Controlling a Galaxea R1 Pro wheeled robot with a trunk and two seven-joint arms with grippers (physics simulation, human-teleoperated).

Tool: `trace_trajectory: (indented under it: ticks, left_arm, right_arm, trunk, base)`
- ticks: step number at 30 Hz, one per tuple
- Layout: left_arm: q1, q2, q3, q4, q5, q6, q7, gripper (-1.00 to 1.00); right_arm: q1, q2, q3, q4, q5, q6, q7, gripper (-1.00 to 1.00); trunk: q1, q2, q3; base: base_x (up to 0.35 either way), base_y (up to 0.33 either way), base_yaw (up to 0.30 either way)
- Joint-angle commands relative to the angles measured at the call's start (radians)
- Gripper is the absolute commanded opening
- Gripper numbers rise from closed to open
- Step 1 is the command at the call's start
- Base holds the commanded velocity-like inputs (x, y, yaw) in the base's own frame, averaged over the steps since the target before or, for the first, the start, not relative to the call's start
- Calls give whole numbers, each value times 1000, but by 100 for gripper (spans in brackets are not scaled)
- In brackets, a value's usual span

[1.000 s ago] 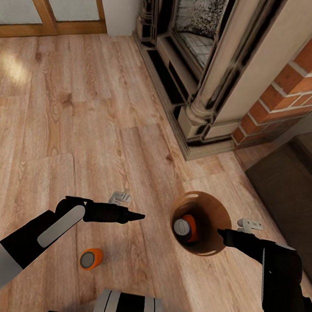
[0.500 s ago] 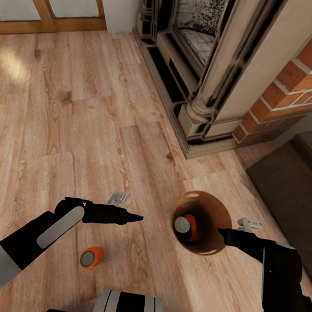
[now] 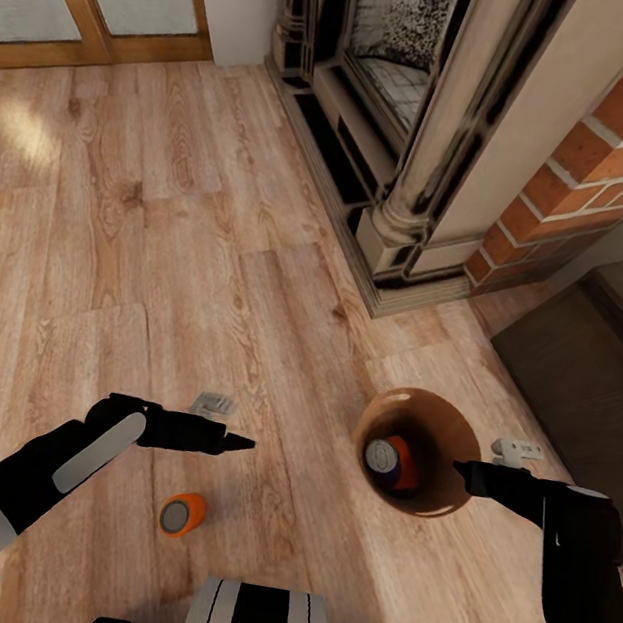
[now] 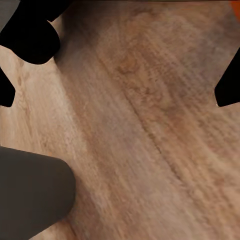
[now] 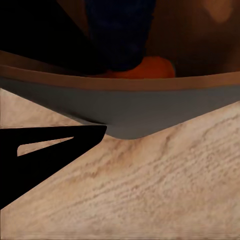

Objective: Put the three can of soda from the living room inside the tash can in the kitchen.

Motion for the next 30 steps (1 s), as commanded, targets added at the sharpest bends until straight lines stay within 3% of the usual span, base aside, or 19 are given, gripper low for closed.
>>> trace_trajectory:
  ticks: [1, 12, 20, 30]
  left_arm:
    - [0, 6, 0, 0, 2, 0, 0, 100]
    - [40, 15, 5, 13, 24, 31, -31, 100]
    - [85, 14, 2, 16, 31, 40, -31, 100]
    - [86, 15, 2, 16, 31, 40, -31, 100]
  right_arm:
    - [0, -3, 0, 0, -6, 2, 1, -100]
    - [0, -10, -28, 0, 6, -1, 24, -100]
    - [0, -20, -36, 0, 47, -2, 65, -100]
    - [0, -21, -36, 0, 66, -2, 81, -100]
  trunk:
    - [0, 0, 0]
    - [0, 0, 0]
    - [0, 0, 0]
    - [0, 0, 0]
  base:
    - [0, 0, 0]
    - [0, 0, 0]
    - [0, 0, 0]
    - [0, 0, 0]
